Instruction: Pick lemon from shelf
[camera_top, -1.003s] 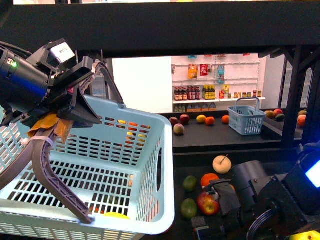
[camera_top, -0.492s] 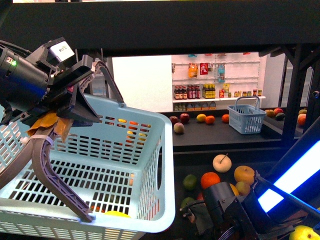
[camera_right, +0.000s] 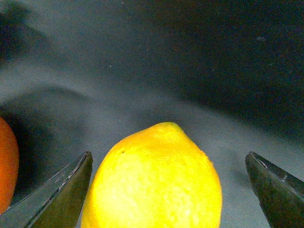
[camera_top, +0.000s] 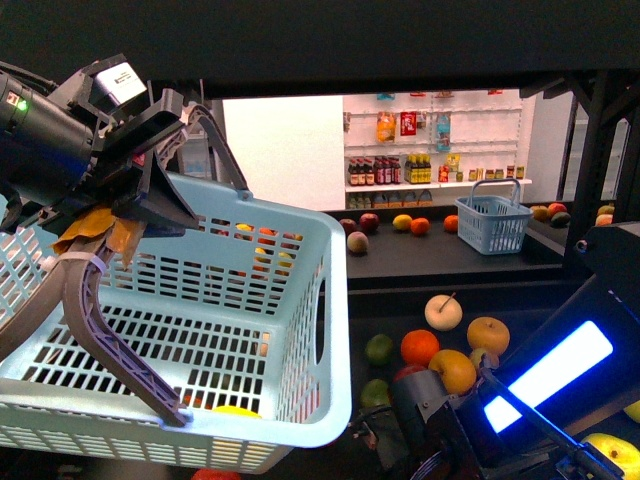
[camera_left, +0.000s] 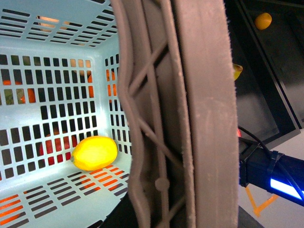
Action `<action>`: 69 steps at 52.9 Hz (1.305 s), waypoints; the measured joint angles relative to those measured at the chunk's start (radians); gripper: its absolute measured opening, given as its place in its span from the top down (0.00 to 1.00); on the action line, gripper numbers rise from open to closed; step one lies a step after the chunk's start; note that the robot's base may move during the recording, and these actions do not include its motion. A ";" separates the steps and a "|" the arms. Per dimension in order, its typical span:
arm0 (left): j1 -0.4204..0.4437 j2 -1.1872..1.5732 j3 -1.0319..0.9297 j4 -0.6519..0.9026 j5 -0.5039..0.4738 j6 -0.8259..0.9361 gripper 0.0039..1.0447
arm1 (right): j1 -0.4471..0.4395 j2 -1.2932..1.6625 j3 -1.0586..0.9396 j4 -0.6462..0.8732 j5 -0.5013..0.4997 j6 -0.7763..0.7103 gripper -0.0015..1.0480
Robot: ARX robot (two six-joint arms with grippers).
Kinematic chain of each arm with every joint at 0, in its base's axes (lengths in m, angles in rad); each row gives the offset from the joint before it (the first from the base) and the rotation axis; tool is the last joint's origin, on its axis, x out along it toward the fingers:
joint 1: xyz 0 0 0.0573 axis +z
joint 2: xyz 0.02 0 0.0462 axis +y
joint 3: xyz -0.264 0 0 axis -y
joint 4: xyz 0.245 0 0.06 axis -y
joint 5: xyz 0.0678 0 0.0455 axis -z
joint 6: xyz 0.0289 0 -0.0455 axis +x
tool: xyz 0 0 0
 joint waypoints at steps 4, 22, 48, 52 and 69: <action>0.000 0.000 0.000 0.000 0.000 0.000 0.85 | 0.005 0.018 0.015 -0.009 0.002 0.000 0.07; 0.000 0.000 0.000 0.000 0.000 0.000 0.85 | 0.011 0.056 0.067 -0.032 0.022 0.001 0.16; 0.000 0.000 0.000 0.000 0.000 0.000 0.85 | -0.019 -0.036 -0.031 0.018 0.063 0.008 0.31; 0.000 0.000 0.000 0.000 0.000 0.000 0.85 | -0.044 -0.107 -0.089 0.046 0.076 0.011 0.31; 0.000 0.000 0.000 0.000 0.000 0.000 0.85 | -0.160 -0.533 -0.297 0.092 0.028 0.045 0.31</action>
